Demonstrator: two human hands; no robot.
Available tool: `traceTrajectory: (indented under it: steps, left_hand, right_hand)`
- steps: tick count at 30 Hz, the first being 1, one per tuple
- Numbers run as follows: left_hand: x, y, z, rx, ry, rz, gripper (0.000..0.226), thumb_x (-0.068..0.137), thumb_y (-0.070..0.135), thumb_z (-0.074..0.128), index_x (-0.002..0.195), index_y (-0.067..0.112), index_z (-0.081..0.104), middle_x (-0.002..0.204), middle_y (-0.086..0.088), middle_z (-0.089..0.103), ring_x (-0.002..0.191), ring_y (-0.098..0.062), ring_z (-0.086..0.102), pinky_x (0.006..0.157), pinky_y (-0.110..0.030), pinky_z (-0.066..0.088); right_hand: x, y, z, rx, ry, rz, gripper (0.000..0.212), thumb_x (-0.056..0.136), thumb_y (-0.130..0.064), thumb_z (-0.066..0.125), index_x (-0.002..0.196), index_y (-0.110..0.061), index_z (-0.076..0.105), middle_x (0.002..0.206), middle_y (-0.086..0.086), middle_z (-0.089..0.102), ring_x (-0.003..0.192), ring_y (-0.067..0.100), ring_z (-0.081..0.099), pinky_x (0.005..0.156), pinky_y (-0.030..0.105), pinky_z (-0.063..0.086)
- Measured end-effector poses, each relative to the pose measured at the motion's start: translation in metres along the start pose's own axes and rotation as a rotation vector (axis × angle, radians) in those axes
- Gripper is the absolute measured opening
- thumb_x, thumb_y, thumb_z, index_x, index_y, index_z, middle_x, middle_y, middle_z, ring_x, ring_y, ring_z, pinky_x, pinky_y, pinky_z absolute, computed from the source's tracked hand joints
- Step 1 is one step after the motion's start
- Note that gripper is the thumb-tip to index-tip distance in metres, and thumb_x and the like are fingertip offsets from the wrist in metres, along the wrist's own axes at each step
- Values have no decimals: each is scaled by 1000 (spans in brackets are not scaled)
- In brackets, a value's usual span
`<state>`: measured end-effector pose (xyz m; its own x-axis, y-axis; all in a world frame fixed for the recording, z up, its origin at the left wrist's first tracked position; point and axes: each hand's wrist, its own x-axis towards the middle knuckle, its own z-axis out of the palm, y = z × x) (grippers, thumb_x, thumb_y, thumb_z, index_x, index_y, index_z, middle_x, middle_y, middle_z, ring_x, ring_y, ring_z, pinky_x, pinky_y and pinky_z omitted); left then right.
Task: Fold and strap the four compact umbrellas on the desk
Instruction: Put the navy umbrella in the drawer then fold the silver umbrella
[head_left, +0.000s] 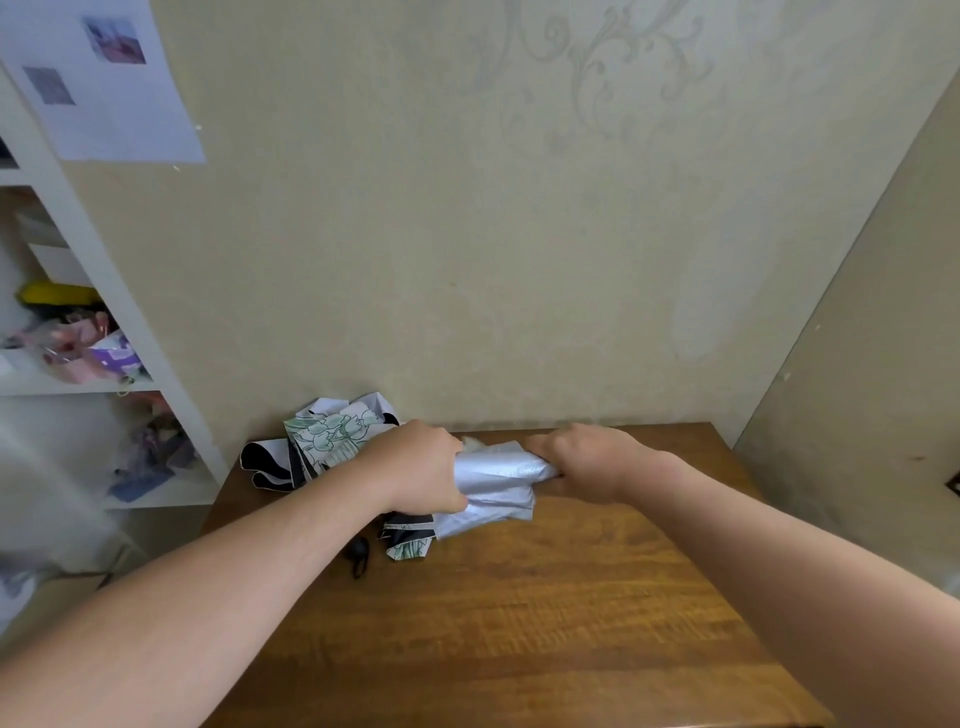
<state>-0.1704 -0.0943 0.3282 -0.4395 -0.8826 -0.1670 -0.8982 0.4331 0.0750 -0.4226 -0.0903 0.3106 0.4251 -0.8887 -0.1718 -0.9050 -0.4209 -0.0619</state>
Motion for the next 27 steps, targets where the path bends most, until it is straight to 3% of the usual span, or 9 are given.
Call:
traceTrajectory:
  steps: [1,3,6,9,12,18,23,27]
  left_hand:
    - [0,1,-1,-9,-8,-3,32,71,43,69,71,19,47,68,3,50,59,-18,44,54,-29,31]
    - [2,1,-2,-19,-12,-17,28,71,39,68,73,18,49,70,1,52,59,-18,44,53,-29,32]
    - [2,2,-5,-17,-24,-30,24,73,36,68,78,19,53,75,1,58,61,-18,52,52,-28,35]
    - [5,9,-6,0,-36,-6,22,74,38,69,79,22,54,78,2,59,65,-15,56,52,-32,41]
    - [6,9,-5,-82,-70,-40,28,72,40,72,78,21,53,74,3,58,60,-16,51,53,-28,36]
    - [3,-4,1,-240,-168,-30,37,69,38,76,74,23,43,69,3,45,57,-17,40,54,-31,29]
    - [5,-3,8,-53,8,112,25,76,33,63,73,25,40,69,7,48,64,-19,44,55,-33,32]
    - [7,-4,7,221,230,94,17,86,39,62,97,29,53,96,6,63,86,-24,61,60,-31,38]
  right_hand:
    - [-2,-2,-4,28,-52,8,29,87,-38,70,109,-26,54,106,-2,64,102,26,63,83,43,54]
    - [-7,-9,-15,119,-125,41,55,78,-36,67,129,-30,50,119,0,57,115,25,53,97,43,49]
    - [-5,-27,-25,242,22,32,79,70,-48,58,146,-33,45,126,2,53,118,26,47,102,42,45]
    - [8,-43,-10,122,179,-49,68,77,-64,57,137,-32,56,118,1,60,108,29,59,85,38,50]
    - [13,-38,12,-87,310,-147,54,88,-68,63,121,-26,60,107,1,68,93,32,68,64,33,39]
    - [-1,-13,5,-133,202,-70,39,93,-62,61,104,-26,53,98,0,69,91,31,66,63,35,41]
    - [-1,-21,0,-85,163,35,21,86,-43,64,85,-27,50,88,-1,69,82,30,61,63,33,44]
    - [1,-22,-2,190,24,129,20,80,-35,67,72,-23,52,71,-7,59,74,23,57,58,31,41]
